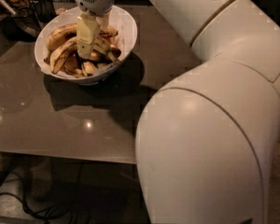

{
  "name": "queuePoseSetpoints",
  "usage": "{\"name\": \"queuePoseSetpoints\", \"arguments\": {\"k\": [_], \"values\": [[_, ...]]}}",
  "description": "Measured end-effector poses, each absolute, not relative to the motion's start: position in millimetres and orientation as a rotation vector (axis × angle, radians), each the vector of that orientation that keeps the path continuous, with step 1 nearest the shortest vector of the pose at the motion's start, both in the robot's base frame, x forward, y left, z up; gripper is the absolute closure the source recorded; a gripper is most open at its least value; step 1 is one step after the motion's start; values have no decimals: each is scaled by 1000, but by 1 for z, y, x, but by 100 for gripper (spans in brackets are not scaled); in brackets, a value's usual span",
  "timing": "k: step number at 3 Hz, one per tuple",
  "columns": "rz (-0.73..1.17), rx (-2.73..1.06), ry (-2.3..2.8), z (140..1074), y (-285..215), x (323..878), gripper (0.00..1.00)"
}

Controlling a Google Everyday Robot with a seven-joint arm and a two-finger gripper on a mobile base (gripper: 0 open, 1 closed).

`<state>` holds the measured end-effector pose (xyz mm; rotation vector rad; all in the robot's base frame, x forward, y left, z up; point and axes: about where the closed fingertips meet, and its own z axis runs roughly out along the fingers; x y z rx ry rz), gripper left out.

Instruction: Pick banana from white bowl

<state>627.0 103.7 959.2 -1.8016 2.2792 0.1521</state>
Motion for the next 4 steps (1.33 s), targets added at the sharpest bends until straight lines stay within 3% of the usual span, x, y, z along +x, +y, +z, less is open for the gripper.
{"name": "queuePoseSetpoints", "arguments": {"k": [3,4], "values": [[190,-1827,2307,940,109,635,30],[195,-1847,2303,935,111,636,49]]}}
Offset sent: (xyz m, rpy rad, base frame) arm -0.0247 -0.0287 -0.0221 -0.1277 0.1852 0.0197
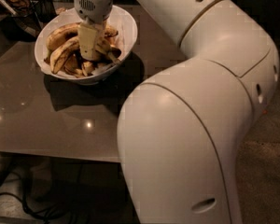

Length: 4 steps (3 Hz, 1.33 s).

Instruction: Pick banana from white bowl

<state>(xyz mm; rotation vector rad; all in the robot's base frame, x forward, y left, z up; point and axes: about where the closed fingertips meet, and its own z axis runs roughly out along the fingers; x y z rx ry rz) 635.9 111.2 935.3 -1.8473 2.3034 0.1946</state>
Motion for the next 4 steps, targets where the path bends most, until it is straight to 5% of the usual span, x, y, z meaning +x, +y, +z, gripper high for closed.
{"name": "queuePoseSetpoints", "arguments": {"k": [2,4], "values": [[195,-1847,2303,935,111,636,95],[185,-1819,2229,951,112,624,100]]}}
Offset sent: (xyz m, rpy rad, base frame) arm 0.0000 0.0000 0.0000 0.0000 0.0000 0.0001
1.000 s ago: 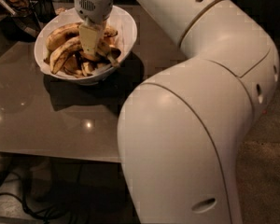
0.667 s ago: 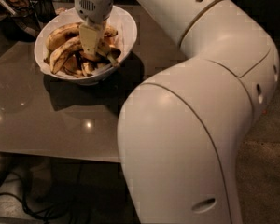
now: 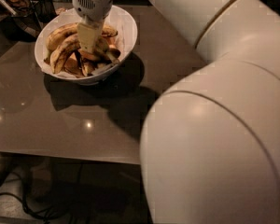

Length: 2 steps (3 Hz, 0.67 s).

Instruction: Pick banana from white bowl

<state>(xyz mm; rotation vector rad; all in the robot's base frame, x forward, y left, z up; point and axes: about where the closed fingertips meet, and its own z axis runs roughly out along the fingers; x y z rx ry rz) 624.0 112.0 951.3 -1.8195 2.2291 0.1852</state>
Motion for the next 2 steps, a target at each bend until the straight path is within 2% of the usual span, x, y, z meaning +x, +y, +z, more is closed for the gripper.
{"name": "queuePoseSetpoints", "arguments": {"k": [2], "values": [[193,-1848,2037,991,104,567,100]]}}
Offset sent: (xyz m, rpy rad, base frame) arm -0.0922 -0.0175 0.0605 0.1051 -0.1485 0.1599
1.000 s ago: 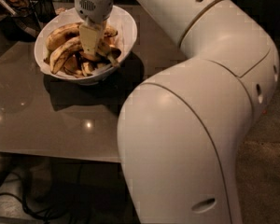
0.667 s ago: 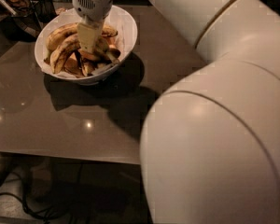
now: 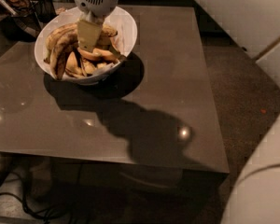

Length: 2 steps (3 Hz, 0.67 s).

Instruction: Pick banana from white bowl

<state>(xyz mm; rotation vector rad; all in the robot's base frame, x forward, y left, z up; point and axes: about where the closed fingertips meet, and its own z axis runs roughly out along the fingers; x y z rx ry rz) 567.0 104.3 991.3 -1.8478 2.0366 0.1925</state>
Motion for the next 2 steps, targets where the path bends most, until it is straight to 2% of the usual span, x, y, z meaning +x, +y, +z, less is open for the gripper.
{"name": "queuePoseSetpoints", "arguments": {"k": [2], "values": [[191,-1816,2009,1008,101,545,100]]}}
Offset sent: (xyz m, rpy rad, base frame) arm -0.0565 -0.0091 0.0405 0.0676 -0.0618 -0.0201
